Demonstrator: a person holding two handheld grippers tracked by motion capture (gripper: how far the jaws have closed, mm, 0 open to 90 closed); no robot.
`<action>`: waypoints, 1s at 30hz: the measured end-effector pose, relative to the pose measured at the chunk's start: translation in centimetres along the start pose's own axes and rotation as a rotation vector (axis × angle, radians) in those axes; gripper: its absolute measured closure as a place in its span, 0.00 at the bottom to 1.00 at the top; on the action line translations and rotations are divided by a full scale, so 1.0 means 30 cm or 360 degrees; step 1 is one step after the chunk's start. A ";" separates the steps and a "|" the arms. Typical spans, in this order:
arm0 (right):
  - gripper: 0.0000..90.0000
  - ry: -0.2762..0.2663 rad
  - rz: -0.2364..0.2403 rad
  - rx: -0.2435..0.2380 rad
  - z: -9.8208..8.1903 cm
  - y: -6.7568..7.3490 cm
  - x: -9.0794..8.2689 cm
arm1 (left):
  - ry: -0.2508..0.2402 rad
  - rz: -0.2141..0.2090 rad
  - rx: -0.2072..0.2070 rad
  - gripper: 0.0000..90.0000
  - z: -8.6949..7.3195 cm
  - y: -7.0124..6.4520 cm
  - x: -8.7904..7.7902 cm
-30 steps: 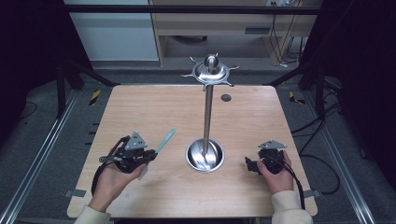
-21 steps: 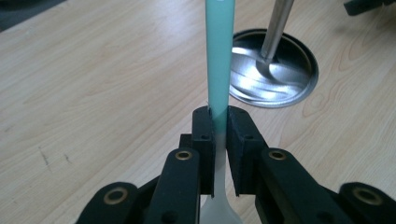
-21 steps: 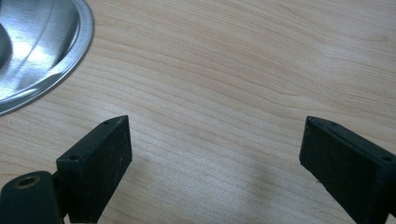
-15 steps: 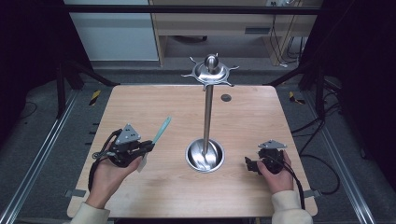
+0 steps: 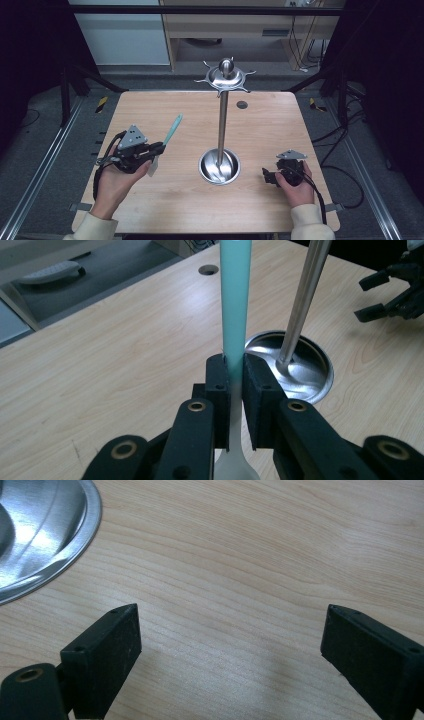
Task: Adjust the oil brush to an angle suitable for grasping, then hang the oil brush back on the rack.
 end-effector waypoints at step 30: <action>0.11 -0.0005 -0.0007 -0.0004 -0.001 -0.002 -0.002 | -0.0258 0.0033 0.0051 0.91 0.173 -0.039 -0.053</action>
Point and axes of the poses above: each handheld gripper's, and its own axes: x roughly forward along the jaws, z roughly out of its top, y roughly to its left, the point moved 7 cm from there along x, roughly forward along the jaws, and after that the axes turned 1 degree about z, right-handed, at the moved point
